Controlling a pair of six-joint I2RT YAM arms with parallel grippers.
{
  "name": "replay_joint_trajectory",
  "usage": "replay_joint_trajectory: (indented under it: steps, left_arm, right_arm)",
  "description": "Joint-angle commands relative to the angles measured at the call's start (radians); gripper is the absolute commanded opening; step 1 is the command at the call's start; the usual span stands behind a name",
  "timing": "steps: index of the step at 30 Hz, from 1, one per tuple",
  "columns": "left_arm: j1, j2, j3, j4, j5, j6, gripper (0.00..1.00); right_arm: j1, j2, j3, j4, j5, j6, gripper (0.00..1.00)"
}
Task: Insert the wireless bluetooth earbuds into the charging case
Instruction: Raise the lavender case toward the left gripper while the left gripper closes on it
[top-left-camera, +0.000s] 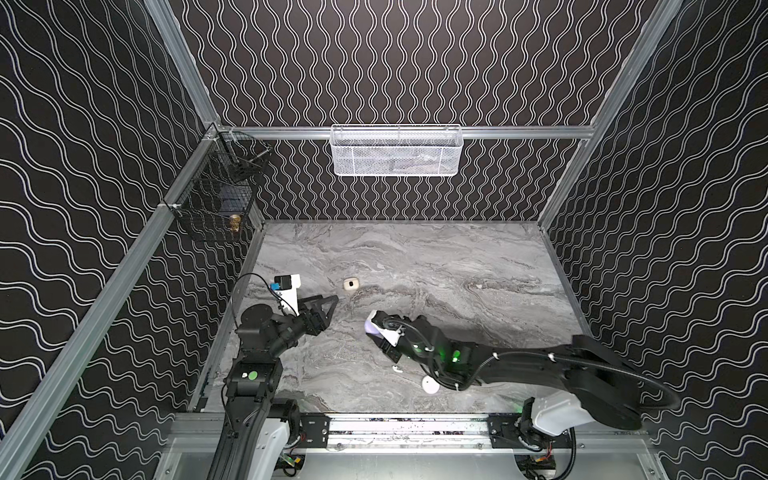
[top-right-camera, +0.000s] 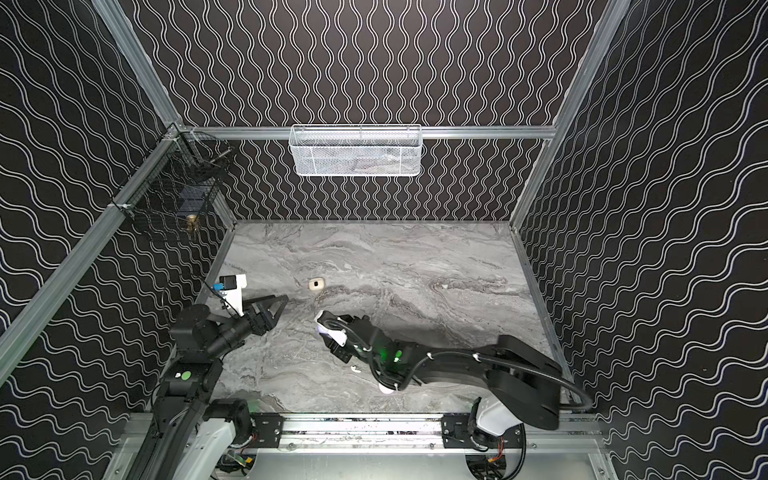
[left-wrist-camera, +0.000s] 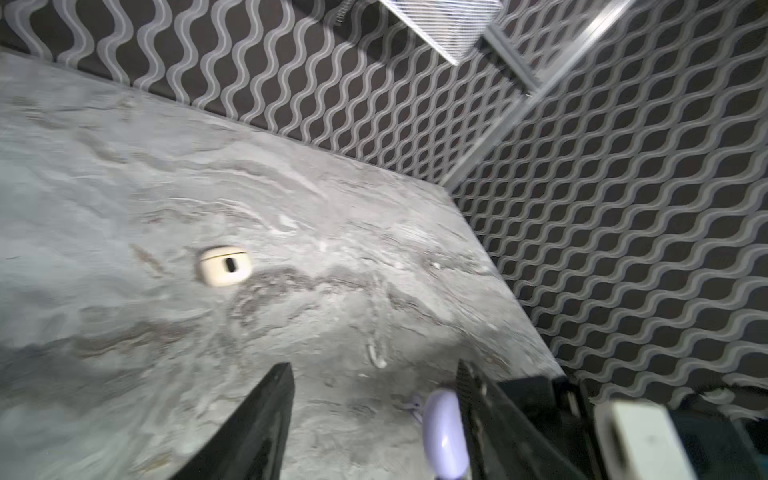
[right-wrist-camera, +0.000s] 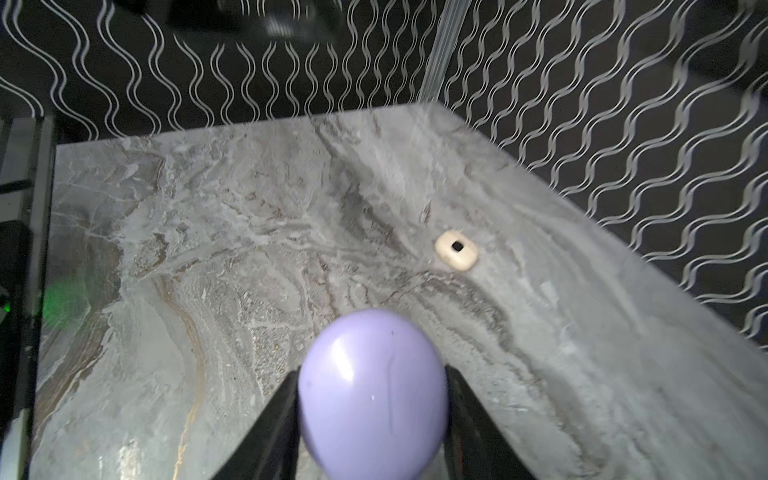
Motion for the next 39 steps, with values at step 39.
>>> replay_joint_trajectory:
  steps: [39]
  left_arm:
    - [-0.347, 0.080, 0.067, 0.150, 0.160, -0.061, 0.44]
  right_arm:
    - [0.070, -0.144, -0.004, 0.237, 0.069, -0.399, 0.33]
